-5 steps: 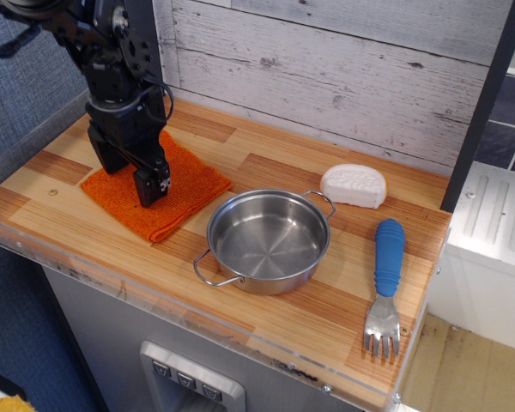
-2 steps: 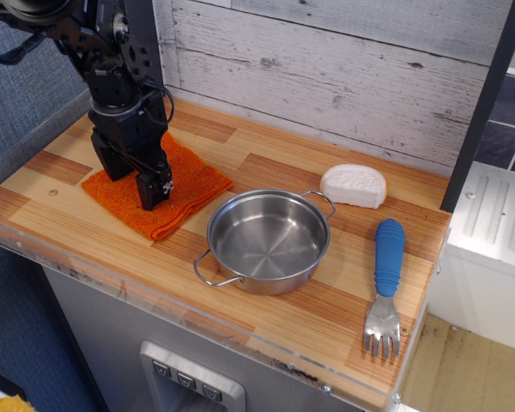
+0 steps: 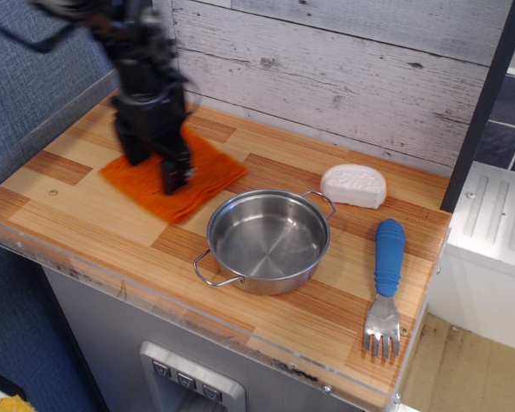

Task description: Move the cloth to behind the pot.

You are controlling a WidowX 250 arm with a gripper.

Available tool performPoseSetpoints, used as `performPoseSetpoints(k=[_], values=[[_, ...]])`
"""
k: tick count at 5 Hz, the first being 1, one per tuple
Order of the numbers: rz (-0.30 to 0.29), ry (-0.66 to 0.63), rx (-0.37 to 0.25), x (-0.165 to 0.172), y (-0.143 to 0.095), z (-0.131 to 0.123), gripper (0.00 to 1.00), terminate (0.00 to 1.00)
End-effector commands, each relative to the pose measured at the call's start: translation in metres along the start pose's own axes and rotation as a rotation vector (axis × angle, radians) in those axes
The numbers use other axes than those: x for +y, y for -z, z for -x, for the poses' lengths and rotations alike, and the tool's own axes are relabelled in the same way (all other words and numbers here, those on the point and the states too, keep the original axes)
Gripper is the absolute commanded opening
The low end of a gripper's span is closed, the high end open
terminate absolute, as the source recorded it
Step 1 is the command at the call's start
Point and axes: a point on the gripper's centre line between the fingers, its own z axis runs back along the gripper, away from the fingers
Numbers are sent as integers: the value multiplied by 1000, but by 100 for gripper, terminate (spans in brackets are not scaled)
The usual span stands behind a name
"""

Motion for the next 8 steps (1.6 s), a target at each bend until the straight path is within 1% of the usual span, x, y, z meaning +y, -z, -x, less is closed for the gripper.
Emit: performPoseSetpoints(k=[1, 2, 3, 4, 6, 8], values=[[19, 115, -41, -55, -5, -50, 100, 0], [27, 159, -69, -73, -9, -70, 100, 0], [22, 146, -77, -72, -11, -73, 100, 0], [9, 124, -75, -62, -14, -68, 100, 0], [-14, 78, -125, -46, -39, -63, 100, 0], [-29, 68, -195, -38, -72, -63, 100, 0]])
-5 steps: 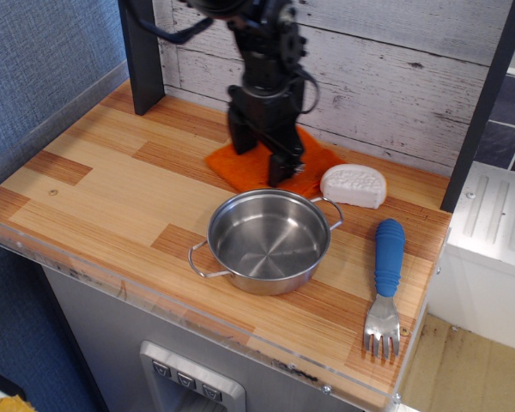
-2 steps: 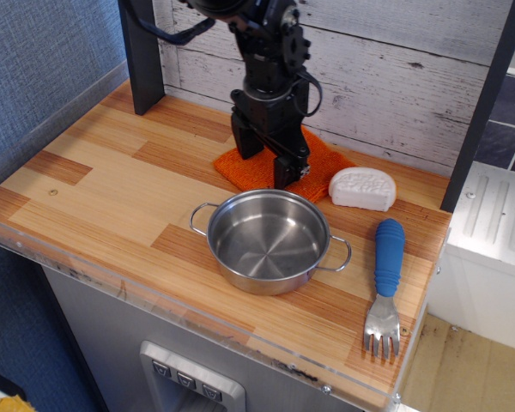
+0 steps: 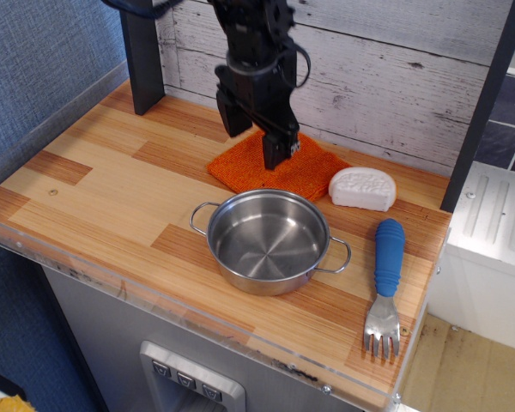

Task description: Move the cloth to behind the pot.

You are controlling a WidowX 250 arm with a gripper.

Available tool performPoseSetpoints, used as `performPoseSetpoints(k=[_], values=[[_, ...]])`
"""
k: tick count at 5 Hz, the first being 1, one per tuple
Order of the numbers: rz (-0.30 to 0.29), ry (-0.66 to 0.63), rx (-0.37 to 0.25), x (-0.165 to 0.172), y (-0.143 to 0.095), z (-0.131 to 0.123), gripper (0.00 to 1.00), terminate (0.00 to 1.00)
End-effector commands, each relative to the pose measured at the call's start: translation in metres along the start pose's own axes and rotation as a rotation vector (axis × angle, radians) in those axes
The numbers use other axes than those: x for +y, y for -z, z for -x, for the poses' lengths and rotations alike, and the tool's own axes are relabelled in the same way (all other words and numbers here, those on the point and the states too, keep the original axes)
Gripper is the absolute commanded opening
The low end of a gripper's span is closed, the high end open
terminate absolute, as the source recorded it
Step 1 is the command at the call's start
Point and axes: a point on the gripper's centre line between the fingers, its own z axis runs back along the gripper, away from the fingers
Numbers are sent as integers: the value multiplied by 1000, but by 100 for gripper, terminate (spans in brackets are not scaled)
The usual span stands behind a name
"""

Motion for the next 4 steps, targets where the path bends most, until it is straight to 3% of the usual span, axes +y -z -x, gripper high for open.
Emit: performPoseSetpoints(k=[1, 3, 4], values=[[-41, -3, -78, 7, -34, -3, 100, 0], [-41, -3, -78, 7, -34, -3, 100, 0], [-41, -3, -78, 7, -34, -3, 100, 100]])
